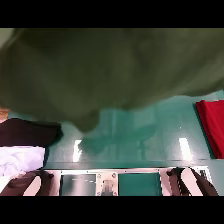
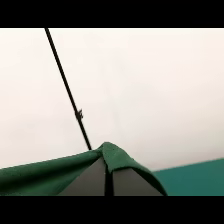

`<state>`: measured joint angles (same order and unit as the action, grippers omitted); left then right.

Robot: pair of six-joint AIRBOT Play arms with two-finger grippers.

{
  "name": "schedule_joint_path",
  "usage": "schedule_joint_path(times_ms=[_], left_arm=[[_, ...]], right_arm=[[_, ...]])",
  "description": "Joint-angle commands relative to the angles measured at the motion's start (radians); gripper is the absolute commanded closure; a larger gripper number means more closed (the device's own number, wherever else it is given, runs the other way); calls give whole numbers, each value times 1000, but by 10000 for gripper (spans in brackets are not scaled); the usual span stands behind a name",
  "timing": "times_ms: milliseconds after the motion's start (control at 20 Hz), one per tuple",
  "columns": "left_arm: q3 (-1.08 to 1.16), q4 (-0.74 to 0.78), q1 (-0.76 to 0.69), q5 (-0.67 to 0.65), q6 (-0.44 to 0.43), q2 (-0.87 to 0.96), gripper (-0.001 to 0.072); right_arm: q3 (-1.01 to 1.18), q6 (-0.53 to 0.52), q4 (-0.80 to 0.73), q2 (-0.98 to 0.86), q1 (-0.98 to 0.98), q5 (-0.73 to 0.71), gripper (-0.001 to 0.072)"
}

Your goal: Fold the shirts.

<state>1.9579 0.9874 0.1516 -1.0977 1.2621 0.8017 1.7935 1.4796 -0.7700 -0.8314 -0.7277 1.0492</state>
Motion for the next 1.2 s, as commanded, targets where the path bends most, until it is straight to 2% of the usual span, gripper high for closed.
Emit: schedule_joint_path(times_ms=[0,250,450,650,850,1000,1150], left_arm=[[-106,-50,0,-3,12,100,680],[-316,-273,0,-13,-69,423,680],[-380,-285,-49,7,-69,722,680],[-379,-289,-108,154,-81,951,680],[-378,-310,-106,306,-82,1004,680],[-375,-306,-93,252,-82,1004,680],[-375,-205,-74,60,-44,1001,681]], right_arm=[[-97,-10,23,-79,29,28,697],[-328,-115,18,-302,223,-39,697],[-396,-131,20,-601,307,-122,697],[-358,-131,67,-874,337,-168,697],[-251,-130,82,-1024,329,-167,697],[-235,-132,66,-1022,297,-128,698],[-241,-149,-43,-996,248,30,698]])
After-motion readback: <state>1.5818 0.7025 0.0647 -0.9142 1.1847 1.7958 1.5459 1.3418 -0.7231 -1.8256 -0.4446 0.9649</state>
